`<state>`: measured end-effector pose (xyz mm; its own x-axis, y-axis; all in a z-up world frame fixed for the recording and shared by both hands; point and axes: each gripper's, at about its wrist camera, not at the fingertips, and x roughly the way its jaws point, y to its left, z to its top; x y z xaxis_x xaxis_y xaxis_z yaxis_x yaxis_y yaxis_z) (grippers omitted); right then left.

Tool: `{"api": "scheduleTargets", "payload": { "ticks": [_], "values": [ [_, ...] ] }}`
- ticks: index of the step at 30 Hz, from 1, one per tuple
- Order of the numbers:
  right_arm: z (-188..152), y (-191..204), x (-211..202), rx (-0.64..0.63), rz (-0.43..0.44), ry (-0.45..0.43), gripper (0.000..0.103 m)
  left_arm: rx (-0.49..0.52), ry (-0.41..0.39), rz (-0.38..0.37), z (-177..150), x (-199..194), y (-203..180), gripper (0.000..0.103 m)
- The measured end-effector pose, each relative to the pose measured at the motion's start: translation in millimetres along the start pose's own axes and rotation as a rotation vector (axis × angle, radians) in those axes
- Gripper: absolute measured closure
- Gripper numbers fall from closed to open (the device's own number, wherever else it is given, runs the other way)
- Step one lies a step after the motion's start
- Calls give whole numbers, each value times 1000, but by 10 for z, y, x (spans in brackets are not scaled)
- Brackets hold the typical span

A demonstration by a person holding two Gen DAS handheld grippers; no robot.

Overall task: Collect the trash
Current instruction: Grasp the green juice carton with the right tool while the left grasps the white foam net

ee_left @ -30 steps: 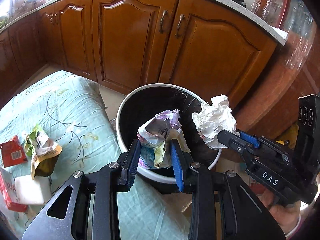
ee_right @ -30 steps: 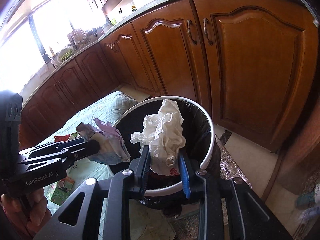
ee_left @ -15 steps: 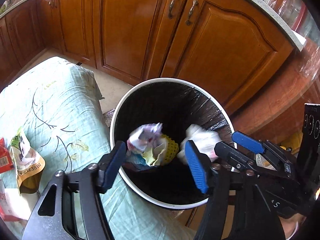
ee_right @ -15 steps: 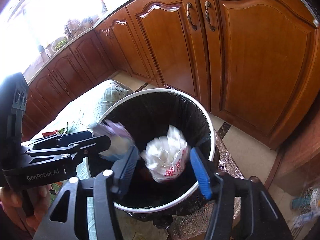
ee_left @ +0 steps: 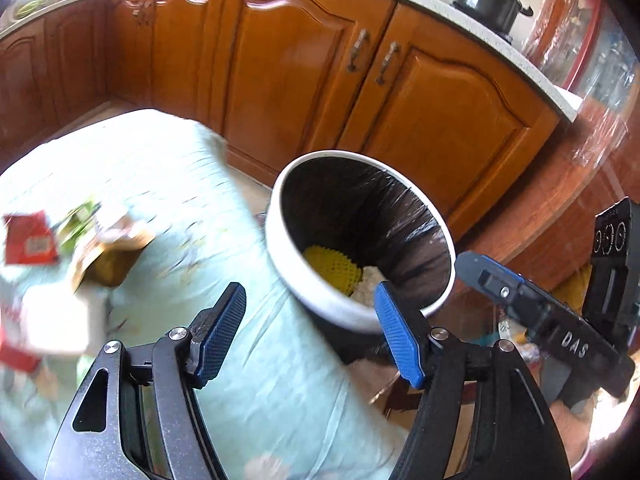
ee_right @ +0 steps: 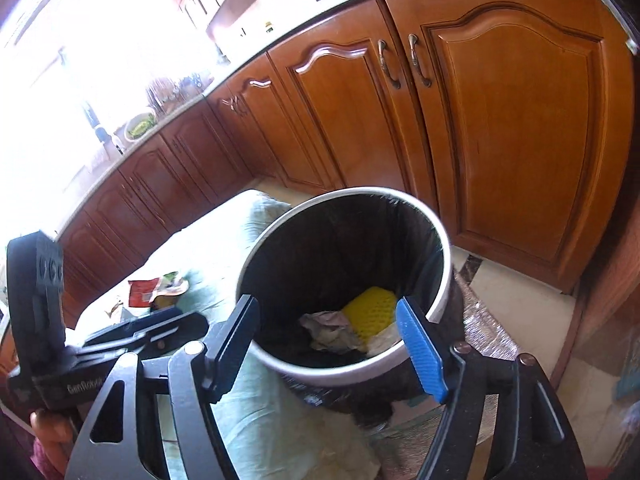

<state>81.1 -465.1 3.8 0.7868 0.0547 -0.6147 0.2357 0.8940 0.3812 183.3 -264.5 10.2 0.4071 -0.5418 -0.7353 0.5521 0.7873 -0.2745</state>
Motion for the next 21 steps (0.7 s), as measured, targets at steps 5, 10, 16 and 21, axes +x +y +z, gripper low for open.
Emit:
{"api": "scheduleTargets", "payload": {
  "ticks": [5,10,16,21],
  "values": [
    [-178,187,-56,13,34,-3,29,-14,-51,29,-273,-356,181,35],
    [-366,404,-96,15,73,10,28,-34,-100,69,-459,-674,400,33],
    [-612,723,-40,-6,130,66,27,-68,-145,151,-667,-965,737,31],
    [-746,984,23,-34,172,103,27,-130,-148,190,-820,-1127,1053,31]
  ]
}}
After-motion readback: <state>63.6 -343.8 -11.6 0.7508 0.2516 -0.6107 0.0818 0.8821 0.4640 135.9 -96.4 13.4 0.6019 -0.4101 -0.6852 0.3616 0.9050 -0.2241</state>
